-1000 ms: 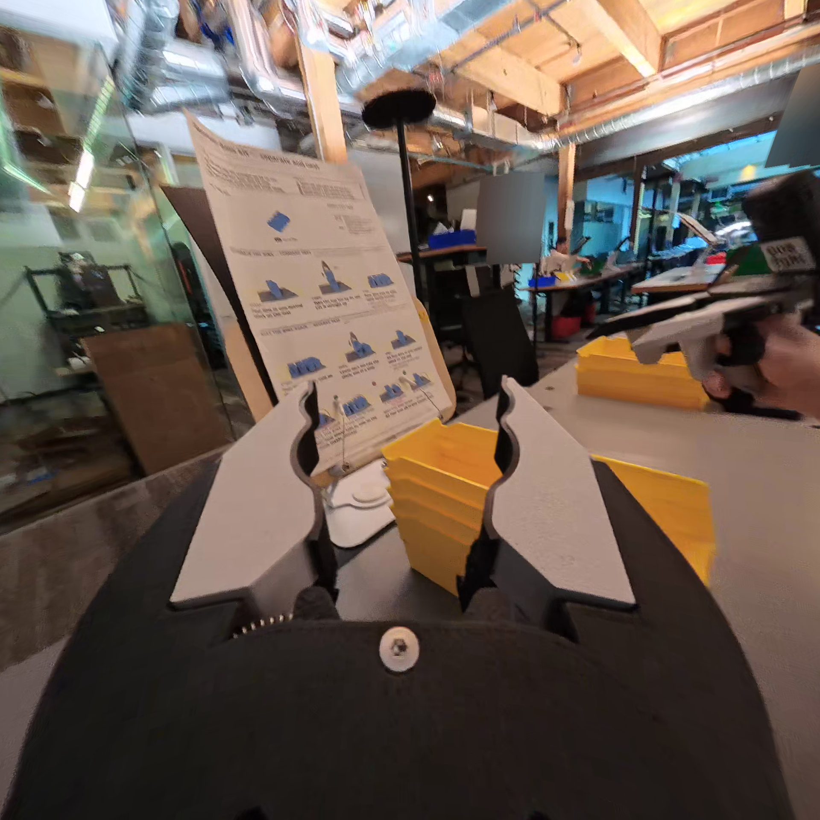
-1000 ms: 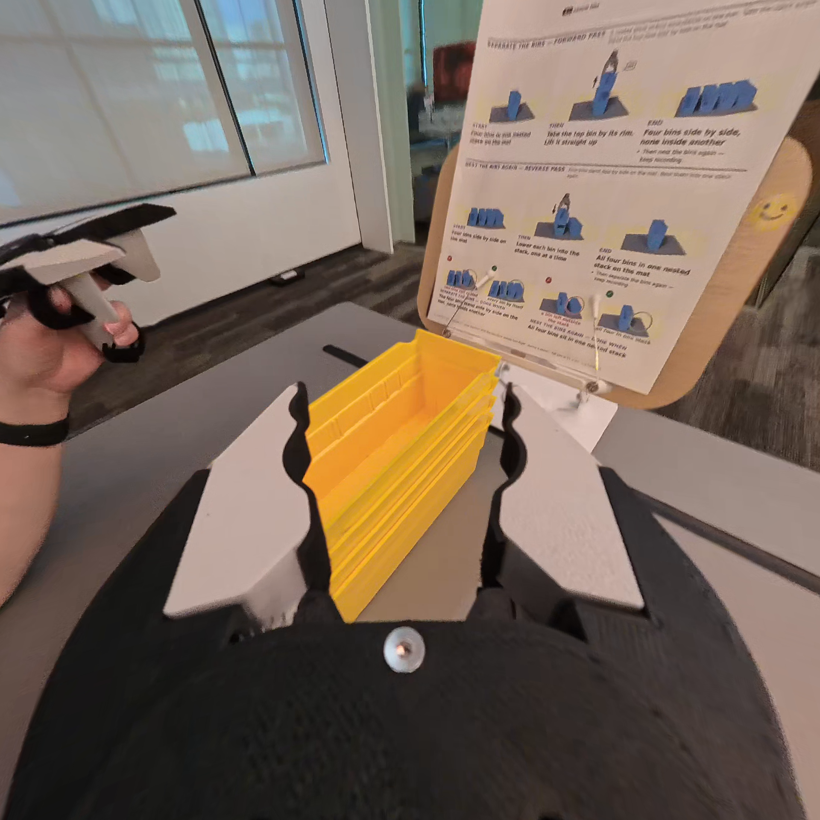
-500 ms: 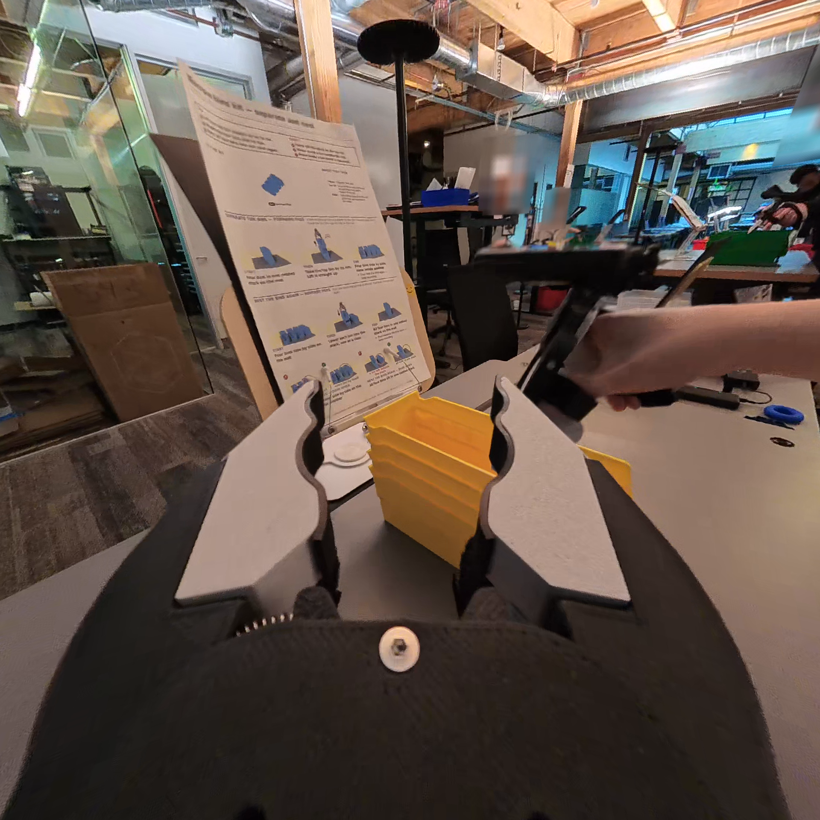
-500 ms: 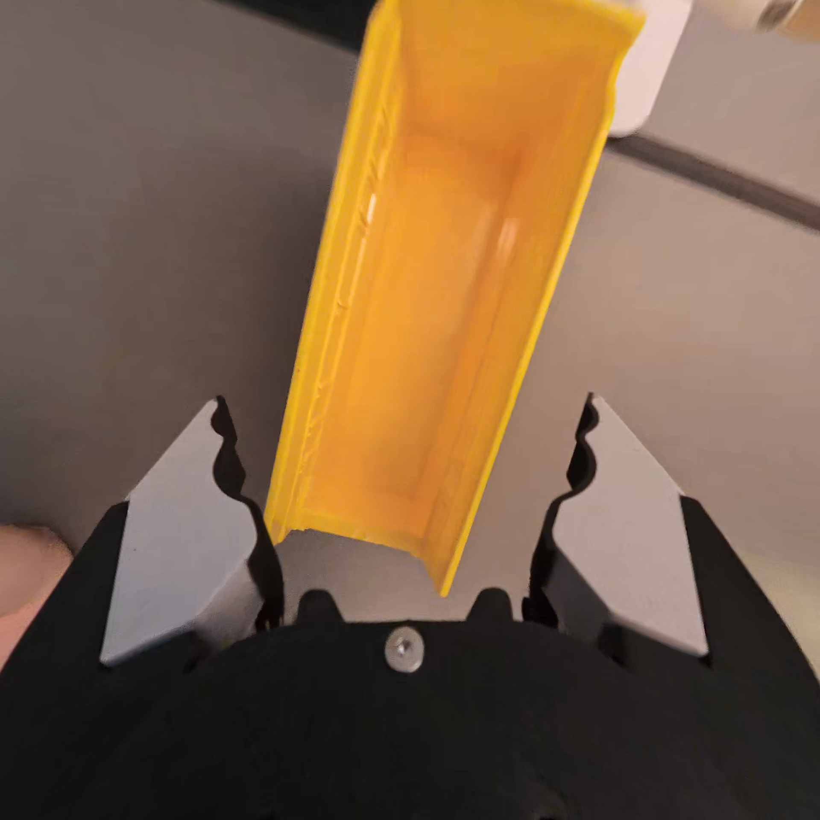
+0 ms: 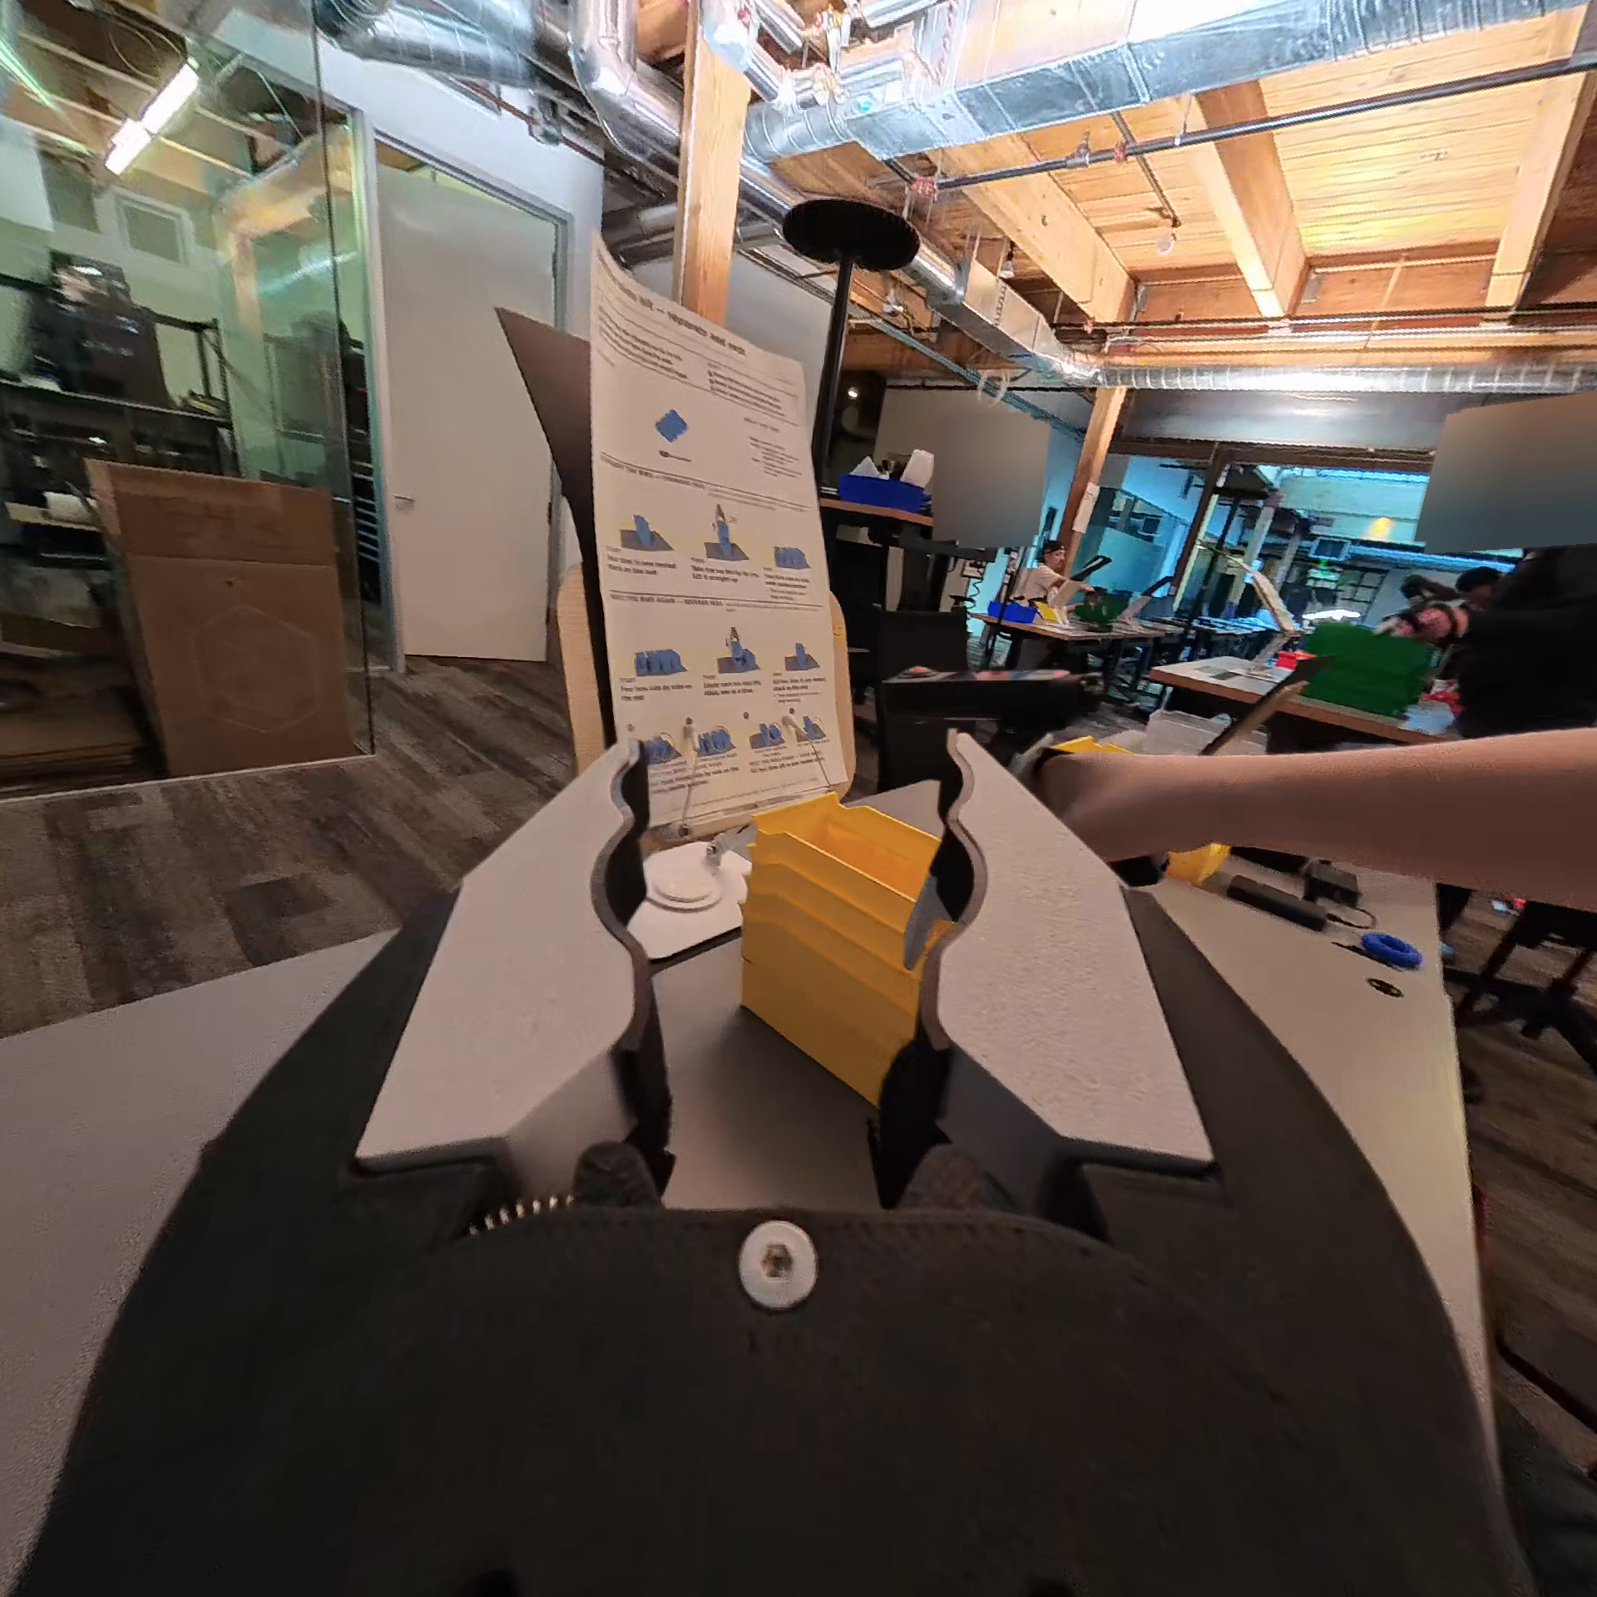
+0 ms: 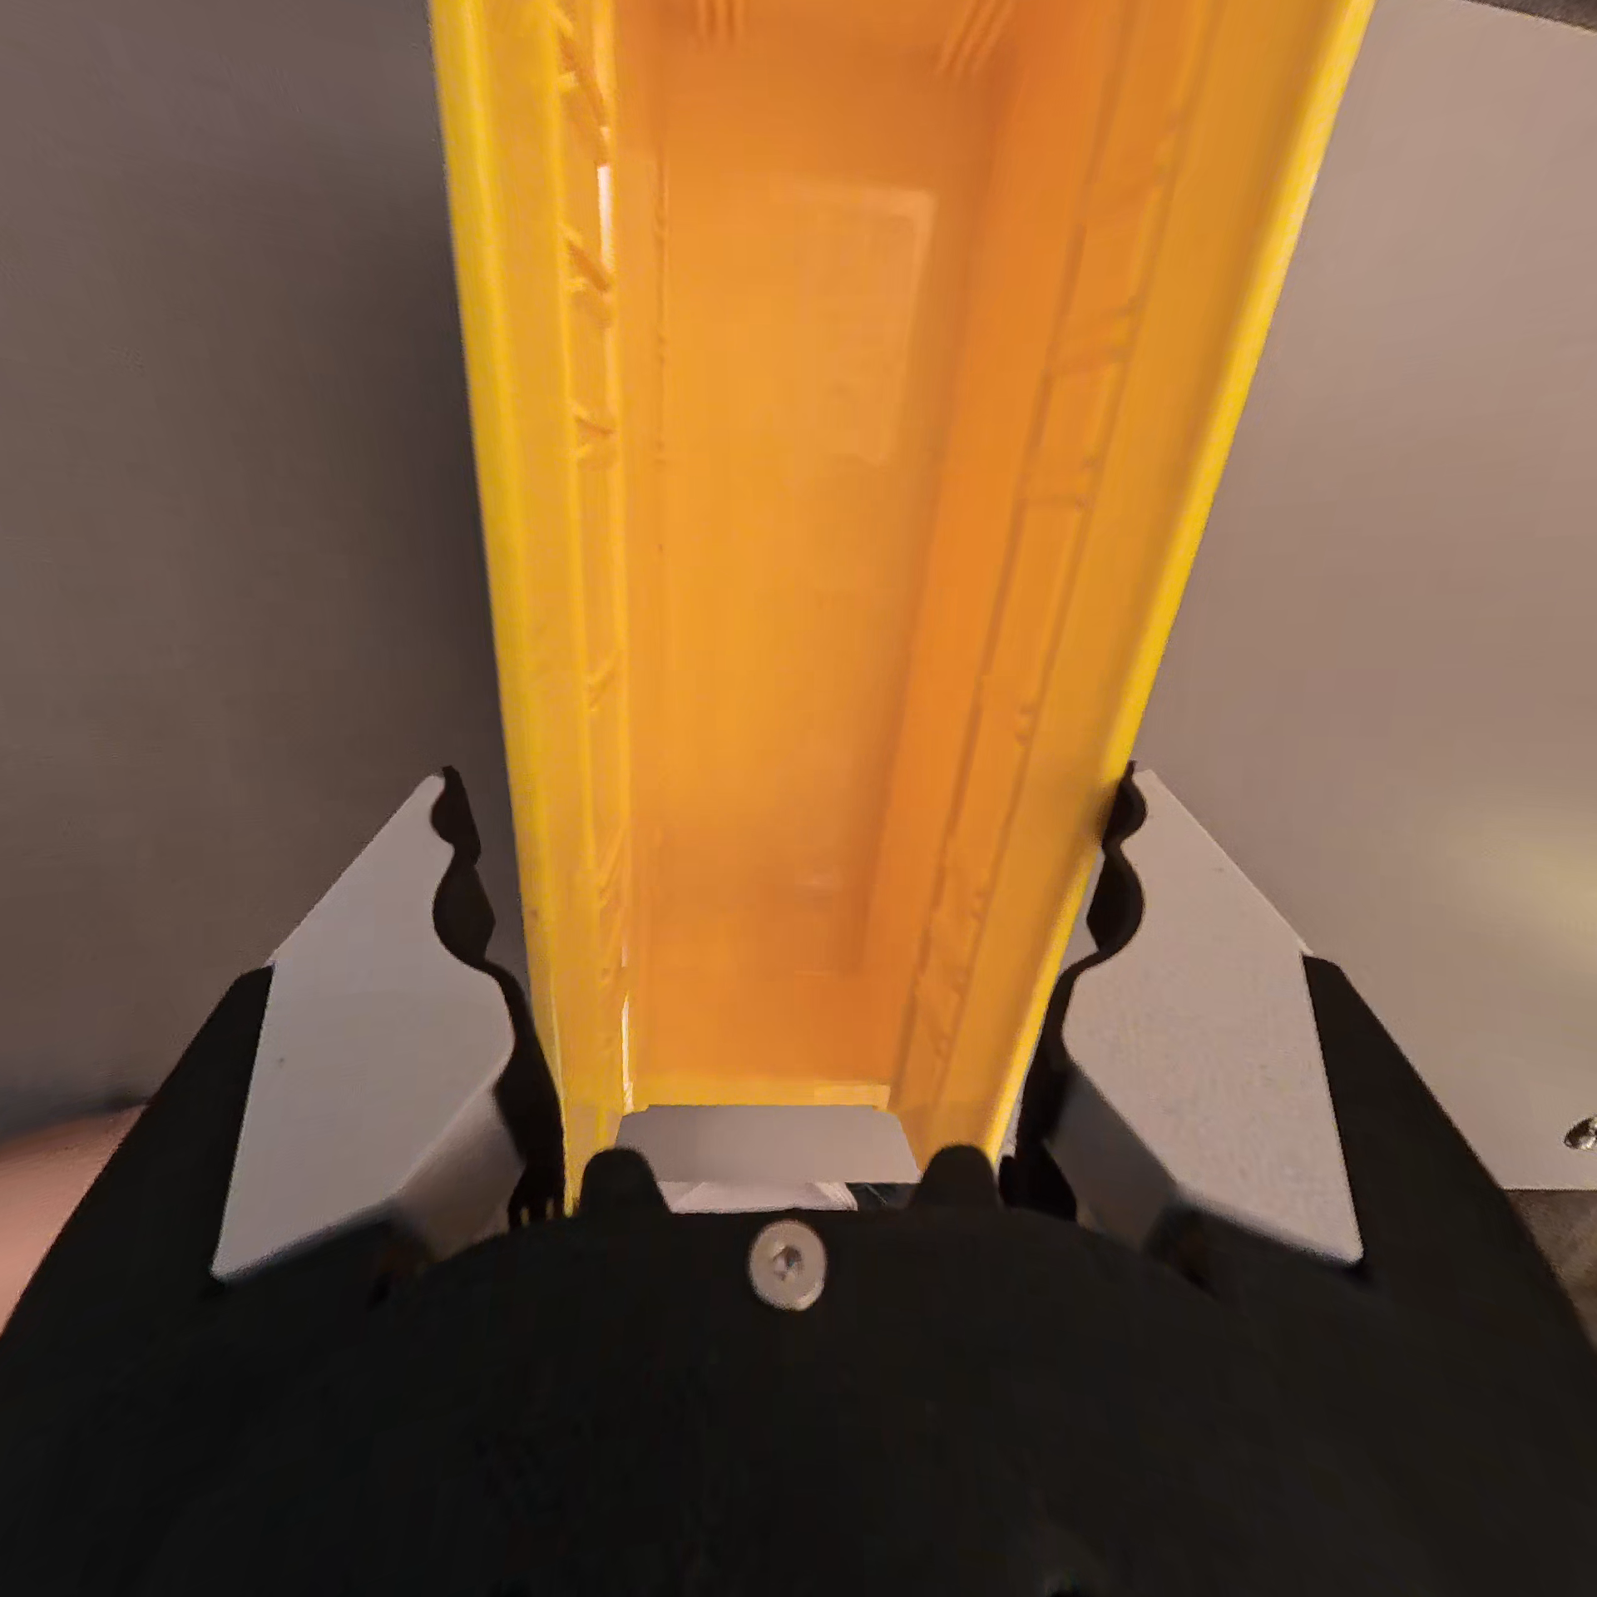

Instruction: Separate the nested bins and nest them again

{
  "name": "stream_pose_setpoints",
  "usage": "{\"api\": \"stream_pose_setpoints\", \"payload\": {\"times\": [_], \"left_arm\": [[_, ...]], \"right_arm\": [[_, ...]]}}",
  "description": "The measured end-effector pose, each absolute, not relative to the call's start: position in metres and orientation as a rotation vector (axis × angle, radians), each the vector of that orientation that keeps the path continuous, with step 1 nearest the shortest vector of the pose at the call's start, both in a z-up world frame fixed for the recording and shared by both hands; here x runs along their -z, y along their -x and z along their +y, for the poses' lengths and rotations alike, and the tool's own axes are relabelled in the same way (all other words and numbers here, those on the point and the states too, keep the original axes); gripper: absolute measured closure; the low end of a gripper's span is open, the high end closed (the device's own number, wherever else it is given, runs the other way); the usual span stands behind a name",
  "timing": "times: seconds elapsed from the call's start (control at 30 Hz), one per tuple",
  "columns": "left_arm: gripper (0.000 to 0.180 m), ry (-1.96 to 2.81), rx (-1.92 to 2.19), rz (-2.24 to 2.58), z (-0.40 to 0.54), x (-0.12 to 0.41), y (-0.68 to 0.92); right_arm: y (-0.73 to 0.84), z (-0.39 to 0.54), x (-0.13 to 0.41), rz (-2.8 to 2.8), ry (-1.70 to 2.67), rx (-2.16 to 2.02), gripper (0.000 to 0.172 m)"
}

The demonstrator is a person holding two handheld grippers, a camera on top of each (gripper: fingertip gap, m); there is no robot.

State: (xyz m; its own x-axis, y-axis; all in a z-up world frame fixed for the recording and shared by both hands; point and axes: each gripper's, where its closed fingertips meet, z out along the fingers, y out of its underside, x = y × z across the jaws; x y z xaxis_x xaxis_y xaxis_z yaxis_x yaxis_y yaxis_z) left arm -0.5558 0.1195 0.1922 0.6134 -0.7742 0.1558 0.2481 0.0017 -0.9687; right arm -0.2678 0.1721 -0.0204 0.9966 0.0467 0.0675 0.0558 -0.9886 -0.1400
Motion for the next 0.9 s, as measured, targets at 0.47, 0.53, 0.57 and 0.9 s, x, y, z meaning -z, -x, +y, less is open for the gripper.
{"api": "stream_pose_setpoints", "payload": {"times": [0.47, 0.53, 0.57, 0.9], "left_arm": [[0.117, 1.416, 0.874, 0.65, 0.118, -0.176, 0.511], [0.117, 1.424, 0.871, 0.658, 0.117, -0.174, 0.511], [0.117, 1.426, 0.871, 0.659, 0.117, -0.174, 0.511], [0.118, 1.44, 0.894, 0.635, 0.121, -0.172, 0.515]], "right_arm": [[0.264, 0.178, 0.022, -0.06, 3.04, 0.065, 0.059], [0.265, 0.177, 0.021, -0.057, 3.053, 0.052, 0.06], [0.265, 0.176, 0.021, -0.056, 3.061, 0.043, 0.061], [0.266, 0.172, 0.02, -0.05, 3.101, 0.003, 0.052]]}}
